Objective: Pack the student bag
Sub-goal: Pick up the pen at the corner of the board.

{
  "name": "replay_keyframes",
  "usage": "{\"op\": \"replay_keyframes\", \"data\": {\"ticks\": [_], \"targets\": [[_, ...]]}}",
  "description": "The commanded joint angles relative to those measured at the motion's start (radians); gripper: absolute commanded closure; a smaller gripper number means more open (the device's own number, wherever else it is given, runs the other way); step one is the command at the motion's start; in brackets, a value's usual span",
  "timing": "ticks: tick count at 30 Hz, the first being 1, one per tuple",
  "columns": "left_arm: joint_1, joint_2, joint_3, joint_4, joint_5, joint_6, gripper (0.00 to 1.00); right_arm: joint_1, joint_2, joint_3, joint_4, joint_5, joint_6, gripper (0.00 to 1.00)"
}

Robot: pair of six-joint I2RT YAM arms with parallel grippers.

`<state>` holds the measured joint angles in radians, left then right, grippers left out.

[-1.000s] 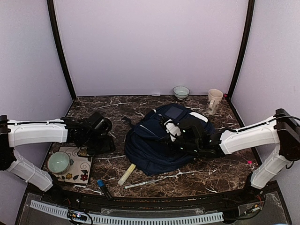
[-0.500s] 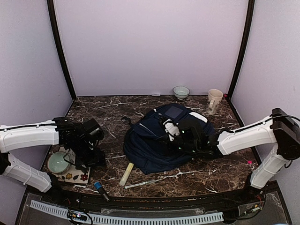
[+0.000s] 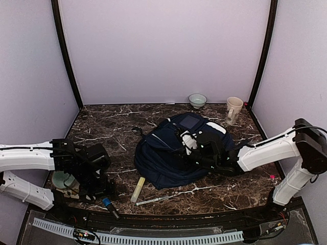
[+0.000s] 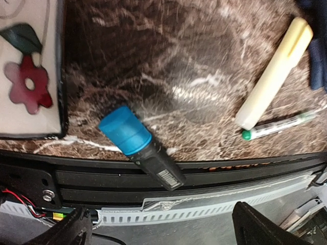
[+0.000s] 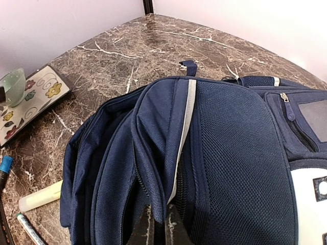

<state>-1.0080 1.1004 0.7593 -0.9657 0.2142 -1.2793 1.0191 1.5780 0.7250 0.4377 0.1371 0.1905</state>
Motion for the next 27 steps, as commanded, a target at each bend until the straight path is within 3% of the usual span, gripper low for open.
{"op": "replay_keyframes", "data": {"ticks": [1,9,19,24,27], "targets": [[-0.047,0.032,-0.028,0.025,0.01,-0.061,0.03,0.003,-0.043,-0.034,0.118,0.008,0.03,1.0],[-0.1,0.065,-0.133,0.183,-0.016,-0.133,0.15,0.011,-0.06,-0.072,0.138,-0.028,0.046,1.0],[-0.13,0.171,-0.109,0.213,-0.113,-0.12,0.27,0.028,-0.06,-0.116,0.188,-0.043,0.061,1.0],[-0.132,0.265,-0.096,0.252,-0.135,-0.069,0.29,0.029,-0.061,-0.131,0.201,-0.041,0.064,1.0],[-0.132,0.334,-0.064,0.253,-0.176,-0.023,0.35,0.029,-0.063,-0.133,0.195,-0.037,0.063,1.0]]}}
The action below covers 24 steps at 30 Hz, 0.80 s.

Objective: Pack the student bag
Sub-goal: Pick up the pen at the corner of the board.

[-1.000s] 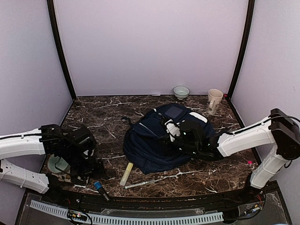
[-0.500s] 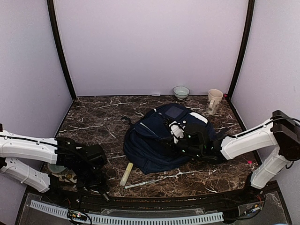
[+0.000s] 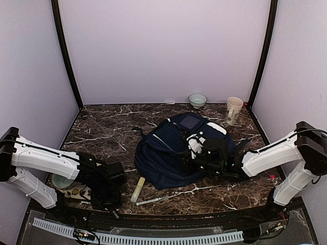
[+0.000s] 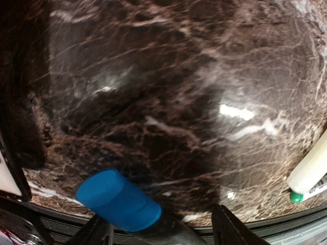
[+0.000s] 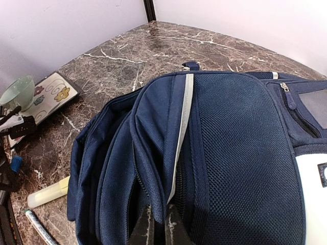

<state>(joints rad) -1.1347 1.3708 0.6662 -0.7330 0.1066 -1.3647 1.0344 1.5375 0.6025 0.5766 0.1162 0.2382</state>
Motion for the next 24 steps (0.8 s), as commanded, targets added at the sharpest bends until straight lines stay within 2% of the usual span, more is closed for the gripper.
{"op": "replay_keyframes", "data": {"ticks": [1,4,5,8,15,19,22,24], "targets": [[-0.005,0.081,0.04,0.019,-0.083,0.077,0.37,0.013,-0.025,-0.013,0.055,-0.014,0.014,1.0],[-0.005,0.129,0.061,0.015,-0.119,0.109,0.47,0.013,-0.034,-0.022,0.057,-0.009,0.015,1.0],[-0.005,0.141,0.064,0.021,-0.127,0.12,0.54,0.013,-0.037,-0.026,0.058,-0.009,0.015,1.0],[-0.003,0.169,0.086,0.032,-0.169,0.144,0.67,0.013,-0.039,-0.027,0.058,-0.008,0.014,1.0],[0.011,0.233,0.215,-0.044,-0.393,0.232,0.83,0.013,-0.044,-0.02,0.07,-0.066,0.014,1.0],[0.02,0.223,0.23,-0.034,-0.471,0.252,0.9,0.013,-0.048,-0.013,0.075,-0.105,0.025,1.0],[0.025,0.213,0.248,-0.046,-0.551,0.258,0.99,0.013,-0.051,-0.008,0.074,-0.116,0.028,1.0],[0.032,0.214,0.272,-0.067,-0.604,0.259,1.0,0.013,-0.05,0.006,0.061,-0.115,0.025,1.0]]}}
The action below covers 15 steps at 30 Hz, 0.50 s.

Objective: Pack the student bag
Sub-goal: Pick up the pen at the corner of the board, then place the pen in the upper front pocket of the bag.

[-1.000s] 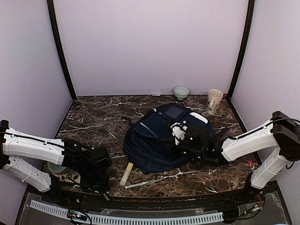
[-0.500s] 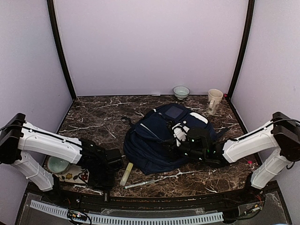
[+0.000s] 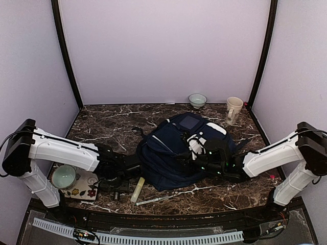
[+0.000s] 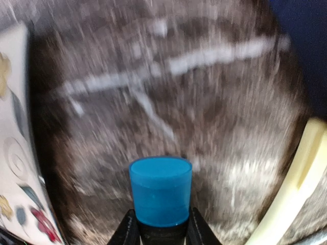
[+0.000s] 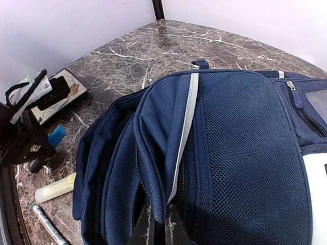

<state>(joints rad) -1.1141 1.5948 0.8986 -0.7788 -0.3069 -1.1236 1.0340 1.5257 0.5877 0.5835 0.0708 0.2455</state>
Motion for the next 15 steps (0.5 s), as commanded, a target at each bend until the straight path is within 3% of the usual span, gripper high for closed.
{"op": "replay_keyframes", "data": {"ticks": [1,10,15], "targets": [[0.012,-0.01,0.053,-0.036,-0.211,0.012,1.0,0.014,-0.037,0.027,0.045,-0.067,0.015,1.0],[0.053,-0.104,0.061,0.178,-0.199,0.225,1.0,0.014,-0.003,0.102,-0.023,-0.021,-0.002,1.0],[0.067,-0.169,0.048,0.327,-0.114,0.338,1.0,0.014,0.001,0.145,-0.067,-0.008,0.018,1.0]]}}
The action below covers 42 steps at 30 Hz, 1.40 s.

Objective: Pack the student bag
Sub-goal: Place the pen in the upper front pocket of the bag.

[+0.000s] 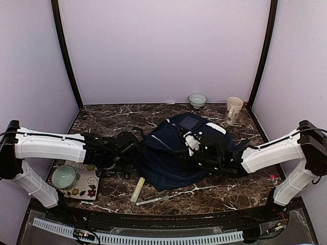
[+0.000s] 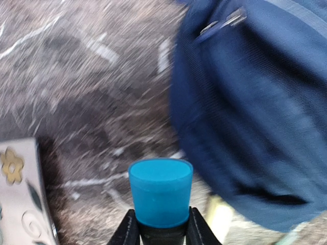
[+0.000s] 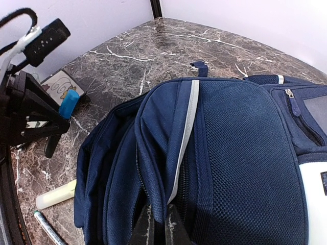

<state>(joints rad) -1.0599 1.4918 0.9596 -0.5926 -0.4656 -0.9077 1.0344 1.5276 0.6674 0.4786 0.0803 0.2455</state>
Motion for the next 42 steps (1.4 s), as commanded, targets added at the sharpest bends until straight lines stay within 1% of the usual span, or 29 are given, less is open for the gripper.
{"op": "replay_keyframes", "data": {"ticks": [1,3,5,7,11,13,16,21,24,26,29,32,33,36,37,41,42], "targets": [[0.015,-0.068,-0.014,0.166,0.064,0.144,1.0,0.013,-0.001,0.076,0.023,-0.009,0.023,1.0],[0.026,-0.06,-0.011,0.206,0.09,0.187,1.0,0.013,-0.001,0.094,0.0,0.015,0.024,1.0],[0.048,-0.044,-0.01,0.218,0.101,0.199,1.0,0.013,-0.001,0.104,-0.004,0.04,0.02,1.0],[0.073,-0.037,-0.017,0.237,0.142,0.211,1.0,0.013,0.0,0.112,0.0,0.063,0.016,1.0],[0.091,-0.062,-0.036,0.273,0.164,0.253,1.0,0.013,0.015,0.14,0.012,0.088,0.013,1.0],[0.102,-0.08,-0.044,0.278,0.167,0.269,1.0,0.013,0.045,0.188,-0.002,0.068,0.002,1.0],[0.119,-0.115,-0.063,0.283,0.18,0.283,1.0,0.017,0.105,0.283,-0.073,0.03,-0.011,1.0],[0.138,-0.196,-0.095,0.285,0.215,0.312,1.0,0.03,0.176,0.418,-0.111,-0.017,-0.032,1.0],[0.143,-0.226,-0.1,0.285,0.255,0.317,1.0,0.033,0.229,0.52,-0.175,-0.001,-0.042,1.0],[0.144,-0.237,-0.106,0.293,0.28,0.308,1.0,0.033,0.246,0.532,-0.18,0.021,-0.038,1.0],[0.152,-0.231,-0.108,0.337,0.316,0.288,1.0,0.033,0.245,0.503,-0.151,0.025,-0.023,1.0],[0.183,-0.176,-0.094,0.367,0.424,0.224,1.0,0.033,0.236,0.478,-0.144,0.024,-0.004,1.0],[0.211,-0.15,-0.088,0.374,0.468,0.189,1.0,0.033,0.23,0.457,-0.141,0.023,-0.001,1.0],[0.273,-0.074,-0.091,0.441,0.666,0.114,1.0,0.035,0.21,0.421,-0.124,0.019,0.003,1.0],[0.284,-0.05,-0.094,0.461,0.703,0.103,1.0,0.035,0.206,0.411,-0.126,0.022,0.003,1.0],[0.303,0.042,-0.063,0.483,0.754,0.114,1.0,0.035,0.19,0.378,-0.123,0.018,0.005,1.0],[0.315,0.07,-0.051,0.484,0.79,0.114,1.0,0.036,0.187,0.372,-0.12,0.011,0.004,1.0]]}}
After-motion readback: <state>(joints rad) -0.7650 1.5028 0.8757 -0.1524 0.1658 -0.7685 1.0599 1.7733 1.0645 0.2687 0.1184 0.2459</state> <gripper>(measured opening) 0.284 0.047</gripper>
